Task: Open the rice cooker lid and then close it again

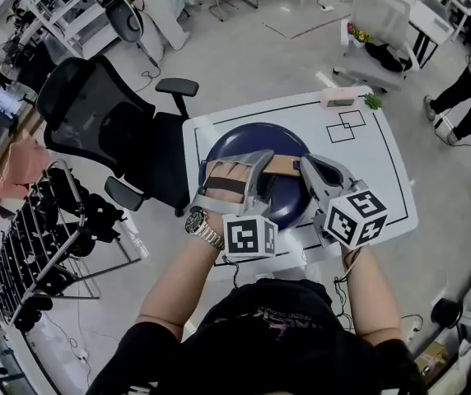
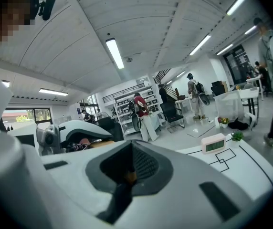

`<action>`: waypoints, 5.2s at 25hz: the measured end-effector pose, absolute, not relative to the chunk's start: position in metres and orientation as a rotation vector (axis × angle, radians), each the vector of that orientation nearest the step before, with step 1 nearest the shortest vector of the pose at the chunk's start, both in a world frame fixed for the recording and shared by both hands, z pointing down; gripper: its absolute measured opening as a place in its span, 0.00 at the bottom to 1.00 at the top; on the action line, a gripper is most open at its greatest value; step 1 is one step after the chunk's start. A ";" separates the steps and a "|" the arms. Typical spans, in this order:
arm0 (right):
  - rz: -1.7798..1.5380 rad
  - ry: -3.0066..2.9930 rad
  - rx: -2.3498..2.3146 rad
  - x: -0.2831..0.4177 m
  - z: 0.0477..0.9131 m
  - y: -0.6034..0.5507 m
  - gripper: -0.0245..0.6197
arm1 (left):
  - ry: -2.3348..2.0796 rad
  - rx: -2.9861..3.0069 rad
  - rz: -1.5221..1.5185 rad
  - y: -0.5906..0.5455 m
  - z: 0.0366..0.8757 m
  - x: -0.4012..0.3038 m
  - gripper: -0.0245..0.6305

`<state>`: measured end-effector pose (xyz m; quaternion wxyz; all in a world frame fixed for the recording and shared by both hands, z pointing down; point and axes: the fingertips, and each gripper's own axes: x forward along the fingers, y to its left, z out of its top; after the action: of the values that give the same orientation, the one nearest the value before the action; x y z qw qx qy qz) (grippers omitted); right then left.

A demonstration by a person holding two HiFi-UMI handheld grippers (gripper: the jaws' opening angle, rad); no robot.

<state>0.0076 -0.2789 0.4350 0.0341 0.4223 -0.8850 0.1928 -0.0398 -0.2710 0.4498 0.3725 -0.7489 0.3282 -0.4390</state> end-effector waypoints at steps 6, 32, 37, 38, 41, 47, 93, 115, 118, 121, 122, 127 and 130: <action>0.593 -2.719 1.291 0.008 0.435 -0.279 0.04 | 0.798 -1.858 -1.170 -0.276 0.453 -0.037 0.30; 0.510 -2.821 1.321 0.012 0.396 -0.273 0.04 | 0.919 -2.030 -1.121 -0.280 0.429 -0.052 0.30; 0.452 -2.873 1.352 0.020 0.369 -0.270 0.04 | 0.977 -2.104 -1.048 -0.280 0.413 -0.064 0.30; 0.442 -2.880 1.358 0.021 0.366 -0.269 0.04 | 0.993 -2.123 -1.030 -0.281 0.409 -0.067 0.30; 0.409 -2.896 1.376 0.025 0.355 -0.268 0.04 | 1.045 -2.181 -0.969 -0.281 0.396 -0.078 0.30; 0.354 -2.920 1.398 0.027 0.338 -0.268 0.04 | 1.142 -2.286 -0.829 -0.282 0.375 -0.102 0.30; 0.350 -2.971 1.074 -0.103 0.353 -0.277 0.04 | 1.779 -2.531 -0.197 -0.281 0.352 -0.293 0.22; 0.338 -3.068 0.738 -0.069 0.338 -0.222 0.04 | 2.266 -2.142 -0.160 -0.169 0.337 -0.306 0.40; 0.330 -3.079 0.693 -0.062 0.334 -0.211 0.04 | 2.318 -2.096 -0.130 -0.144 0.332 -0.301 0.45; 0.328 -3.087 0.652 -0.054 0.332 -0.200 0.04 | 2.339 -2.083 -0.100 -0.120 0.326 -0.287 0.47; 0.330 -3.089 0.640 -0.051 0.332 -0.196 0.04 | 2.338 -2.088 -0.097 -0.112 0.325 -0.280 0.49; 0.306 -3.106 0.578 -0.035 0.329 -0.174 0.04 | 2.283 -2.126 -0.090 -0.078 0.321 -0.228 0.52; 0.286 -3.113 0.545 -0.026 0.326 -0.160 0.04 | 2.259 -2.160 -0.068 -0.063 0.323 -0.197 0.52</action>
<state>-0.0264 -0.1598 0.3258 -0.0158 0.1716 -0.9809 0.0901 -0.1967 -0.0628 0.3225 0.0079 -0.6909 0.7226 -0.0217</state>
